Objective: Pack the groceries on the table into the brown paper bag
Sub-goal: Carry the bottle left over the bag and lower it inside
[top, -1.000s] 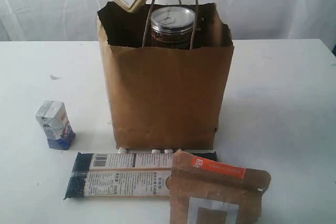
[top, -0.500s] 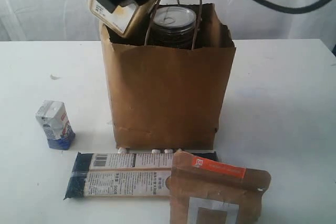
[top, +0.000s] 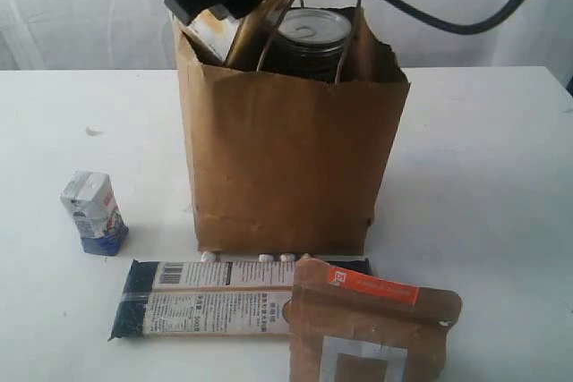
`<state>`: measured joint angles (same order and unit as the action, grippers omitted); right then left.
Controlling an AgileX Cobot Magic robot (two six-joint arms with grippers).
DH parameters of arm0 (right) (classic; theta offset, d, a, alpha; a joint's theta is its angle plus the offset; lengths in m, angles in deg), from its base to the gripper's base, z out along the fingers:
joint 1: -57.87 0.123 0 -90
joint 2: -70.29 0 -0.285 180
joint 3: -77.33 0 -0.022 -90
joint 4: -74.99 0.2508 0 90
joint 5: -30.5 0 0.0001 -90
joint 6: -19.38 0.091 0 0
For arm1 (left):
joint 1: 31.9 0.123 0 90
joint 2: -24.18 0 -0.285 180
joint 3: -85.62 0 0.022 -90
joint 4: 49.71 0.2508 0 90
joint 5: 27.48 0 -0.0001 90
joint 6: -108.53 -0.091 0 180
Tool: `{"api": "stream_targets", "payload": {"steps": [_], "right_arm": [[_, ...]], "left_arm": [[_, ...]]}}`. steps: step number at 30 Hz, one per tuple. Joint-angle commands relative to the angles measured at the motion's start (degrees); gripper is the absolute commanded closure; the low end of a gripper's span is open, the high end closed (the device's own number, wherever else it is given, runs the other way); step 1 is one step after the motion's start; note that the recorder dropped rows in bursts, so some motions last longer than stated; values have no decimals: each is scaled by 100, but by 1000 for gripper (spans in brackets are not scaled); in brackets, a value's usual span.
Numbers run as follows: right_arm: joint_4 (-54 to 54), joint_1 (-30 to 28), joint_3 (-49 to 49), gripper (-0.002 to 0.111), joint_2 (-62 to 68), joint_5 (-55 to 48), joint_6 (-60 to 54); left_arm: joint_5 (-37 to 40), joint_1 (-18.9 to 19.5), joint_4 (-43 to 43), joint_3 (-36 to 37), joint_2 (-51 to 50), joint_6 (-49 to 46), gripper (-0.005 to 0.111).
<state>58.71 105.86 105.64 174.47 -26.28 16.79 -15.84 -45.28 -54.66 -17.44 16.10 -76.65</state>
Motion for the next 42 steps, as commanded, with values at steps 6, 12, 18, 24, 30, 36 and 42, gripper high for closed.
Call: {"api": "stream_targets", "payload": {"steps": [6, 12, 18, 24, 30, 36, 42], "right_arm": [[-3, -1, 112, 108, -90, 312, 440], [-129, -1, 112, 108, -54, -149, 669], [-59, -1, 112, 108, 115, -232, 732], [100, -1, 112, 108, 403, -138, 758], [115, -1, 112, 108, 650, 45, 846], [127, -1, 112, 108, 900, 60, 927], [135, -1, 112, 108, 1015, 59, 1054]], "left_arm": [[-15, 11, -7, 28, 29, -17, 107], [-15, 11, -7, 28, 29, -17, 107], [-15, 11, -7, 28, 29, -17, 107], [-15, 11, -7, 28, 29, -17, 107], [-15, 11, -7, 28, 29, -17, 107], [-15, 11, -7, 28, 29, -17, 107], [-15, 11, -7, 28, 29, -17, 107]]}}
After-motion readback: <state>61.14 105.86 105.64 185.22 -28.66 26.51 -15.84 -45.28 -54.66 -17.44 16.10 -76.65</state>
